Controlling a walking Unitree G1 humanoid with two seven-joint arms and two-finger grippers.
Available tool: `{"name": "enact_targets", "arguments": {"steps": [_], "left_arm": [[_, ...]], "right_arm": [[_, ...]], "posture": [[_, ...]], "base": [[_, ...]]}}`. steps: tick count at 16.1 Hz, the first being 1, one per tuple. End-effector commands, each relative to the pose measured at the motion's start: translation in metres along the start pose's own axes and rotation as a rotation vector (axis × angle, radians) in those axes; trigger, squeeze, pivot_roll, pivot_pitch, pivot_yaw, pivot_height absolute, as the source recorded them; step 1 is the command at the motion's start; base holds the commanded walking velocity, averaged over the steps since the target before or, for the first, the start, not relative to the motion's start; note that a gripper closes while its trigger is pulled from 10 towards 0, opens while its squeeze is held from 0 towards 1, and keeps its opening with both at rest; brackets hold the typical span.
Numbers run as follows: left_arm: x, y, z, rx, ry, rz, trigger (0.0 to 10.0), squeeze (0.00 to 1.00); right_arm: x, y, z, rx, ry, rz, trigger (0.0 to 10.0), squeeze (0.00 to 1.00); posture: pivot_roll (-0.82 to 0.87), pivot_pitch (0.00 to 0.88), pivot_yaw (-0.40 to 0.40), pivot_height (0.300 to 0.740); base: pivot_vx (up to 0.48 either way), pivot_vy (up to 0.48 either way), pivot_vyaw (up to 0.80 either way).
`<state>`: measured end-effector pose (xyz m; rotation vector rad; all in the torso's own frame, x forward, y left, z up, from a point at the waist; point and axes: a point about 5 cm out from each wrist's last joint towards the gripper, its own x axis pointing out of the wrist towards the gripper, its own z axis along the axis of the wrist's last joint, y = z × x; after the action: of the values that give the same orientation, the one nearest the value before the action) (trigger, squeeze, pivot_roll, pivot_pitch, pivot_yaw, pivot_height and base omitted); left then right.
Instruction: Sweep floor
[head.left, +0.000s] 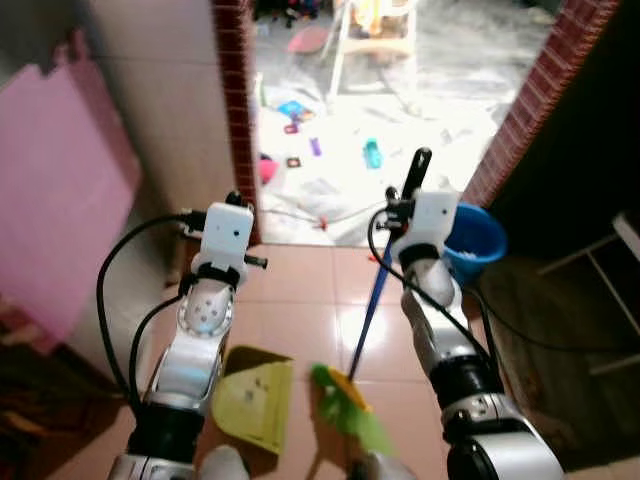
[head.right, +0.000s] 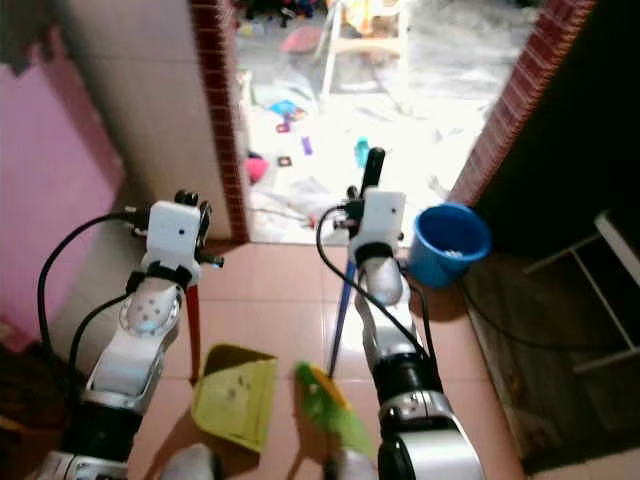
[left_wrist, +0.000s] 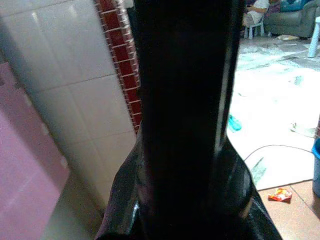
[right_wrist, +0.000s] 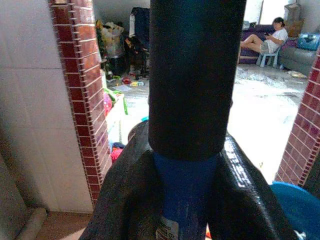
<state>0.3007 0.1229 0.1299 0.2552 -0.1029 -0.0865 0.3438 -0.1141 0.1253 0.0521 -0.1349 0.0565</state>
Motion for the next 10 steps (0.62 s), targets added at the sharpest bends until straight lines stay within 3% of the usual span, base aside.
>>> {"name": "enact_targets", "arguments": {"steps": [1,4,6,10], "left_arm": [[0.0023,-0.0018,0.0155,0.009,-0.063,0.001,10.0,0.00],[0.0010,-0.0023,0.0160,0.003,-0.061,0.003,10.0,0.00],[0.0009,-0.0023,0.0169,-0.006,-0.067,-0.005,10.0,0.00],[0.0005,-0.0026,0.0155,0.058,-0.057,-0.059,10.0,0.00]], "right_arm": [[0.0019,-0.0055,0.0045,-0.005,-0.011,-0.010,10.0,0.00],[0.0024,-0.0040,0.0061,-0.008,-0.016,-0.007,10.0,0.00],[0.0017,-0.0022,0.0086,-0.025,-0.034,0.002,10.0,0.00],[-0.0017,-0.0018,0.0037,-0.010,-0.018,-0.018,10.0,0.00]], "posture": [[0.03,0.007,-0.043,0.740],[0.03,0.013,-0.045,0.740],[0.03,0.020,-0.041,0.740],[0.04,0.029,-0.015,0.740]], "base": [[0.000,-0.315,0.00],[0.000,-0.316,0.00],[0.000,0.000,-0.53],[0.000,0.000,0.00]]}}
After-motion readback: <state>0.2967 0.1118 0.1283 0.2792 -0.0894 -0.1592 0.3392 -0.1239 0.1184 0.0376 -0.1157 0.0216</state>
